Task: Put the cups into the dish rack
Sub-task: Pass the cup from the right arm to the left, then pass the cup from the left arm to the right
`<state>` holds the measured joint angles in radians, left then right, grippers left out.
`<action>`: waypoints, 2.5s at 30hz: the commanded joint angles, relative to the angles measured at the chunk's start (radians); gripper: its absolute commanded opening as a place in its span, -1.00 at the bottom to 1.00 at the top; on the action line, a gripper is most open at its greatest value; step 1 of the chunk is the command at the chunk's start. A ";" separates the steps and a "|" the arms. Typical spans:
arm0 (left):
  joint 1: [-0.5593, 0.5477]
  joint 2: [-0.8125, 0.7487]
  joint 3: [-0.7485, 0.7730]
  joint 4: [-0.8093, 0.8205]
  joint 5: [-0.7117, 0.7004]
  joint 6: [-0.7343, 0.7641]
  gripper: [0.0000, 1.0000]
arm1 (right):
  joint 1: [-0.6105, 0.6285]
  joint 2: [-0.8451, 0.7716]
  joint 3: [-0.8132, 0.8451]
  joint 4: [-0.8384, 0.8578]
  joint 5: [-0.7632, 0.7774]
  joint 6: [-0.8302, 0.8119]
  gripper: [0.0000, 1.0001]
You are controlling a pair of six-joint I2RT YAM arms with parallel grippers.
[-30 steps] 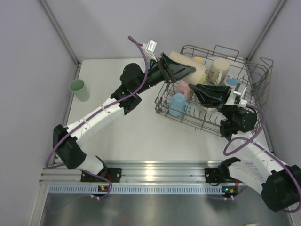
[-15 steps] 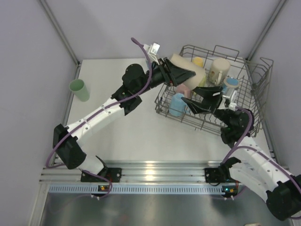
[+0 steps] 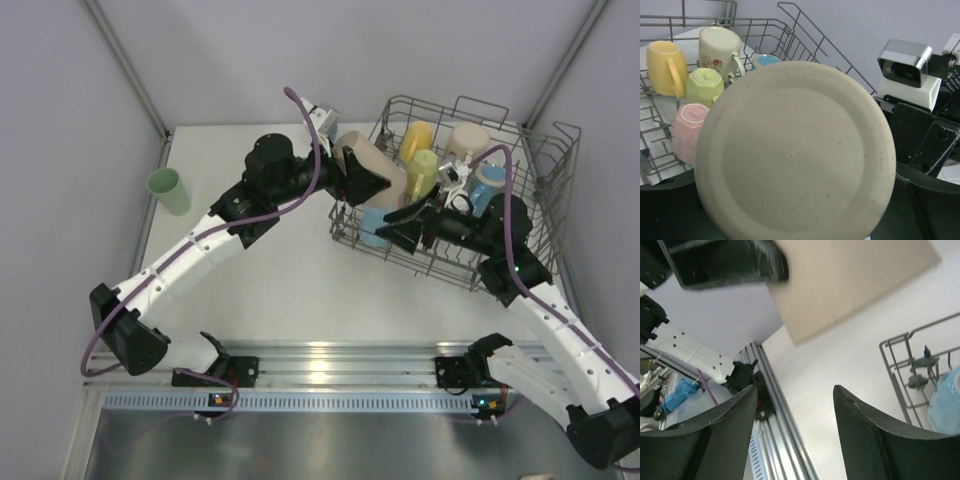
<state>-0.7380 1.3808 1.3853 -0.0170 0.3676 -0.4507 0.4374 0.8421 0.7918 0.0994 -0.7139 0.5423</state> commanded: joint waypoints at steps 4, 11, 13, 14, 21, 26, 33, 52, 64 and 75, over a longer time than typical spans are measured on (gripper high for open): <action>0.042 -0.080 0.024 -0.061 0.178 0.164 -1.00 | 0.020 -0.156 0.148 -0.588 0.164 -0.251 0.30; 0.043 -0.055 0.014 -0.165 0.458 0.264 -1.00 | 0.017 -0.027 0.544 -0.826 0.328 -0.372 0.39; 0.043 -0.052 0.005 -0.181 0.540 0.267 -1.00 | 0.020 0.053 0.631 -0.858 0.236 -0.432 0.42; 0.043 -0.055 -0.003 -0.179 0.563 0.265 -1.00 | 0.018 0.093 0.721 -0.907 0.165 -0.456 0.44; 0.042 -0.055 -0.048 -0.181 0.702 0.245 -1.00 | 0.018 0.302 0.874 -0.873 -0.133 -0.548 0.63; 0.042 -0.062 -0.069 -0.182 0.715 0.247 -1.00 | 0.040 0.385 0.926 -0.879 -0.162 -0.554 0.64; 0.042 -0.032 -0.060 -0.239 0.722 0.277 -1.00 | 0.057 0.457 0.977 -0.931 -0.260 -0.515 0.63; 0.042 -0.023 -0.055 -0.301 0.700 0.351 -1.00 | 0.213 0.574 0.986 -0.983 -0.104 -0.505 0.57; 0.042 -0.028 -0.046 -0.337 0.625 0.398 -1.00 | 0.212 0.540 0.857 -0.922 -0.229 -0.472 -0.09; 0.045 -0.006 -0.003 -0.396 0.426 0.382 0.64 | 0.109 0.457 0.810 -0.837 -0.213 -0.395 -1.00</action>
<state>-0.7086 1.3666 1.3392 -0.4625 0.9604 -0.0715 0.5911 1.3674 1.6283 -0.7757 -0.8814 0.0650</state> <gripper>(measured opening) 0.824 0.632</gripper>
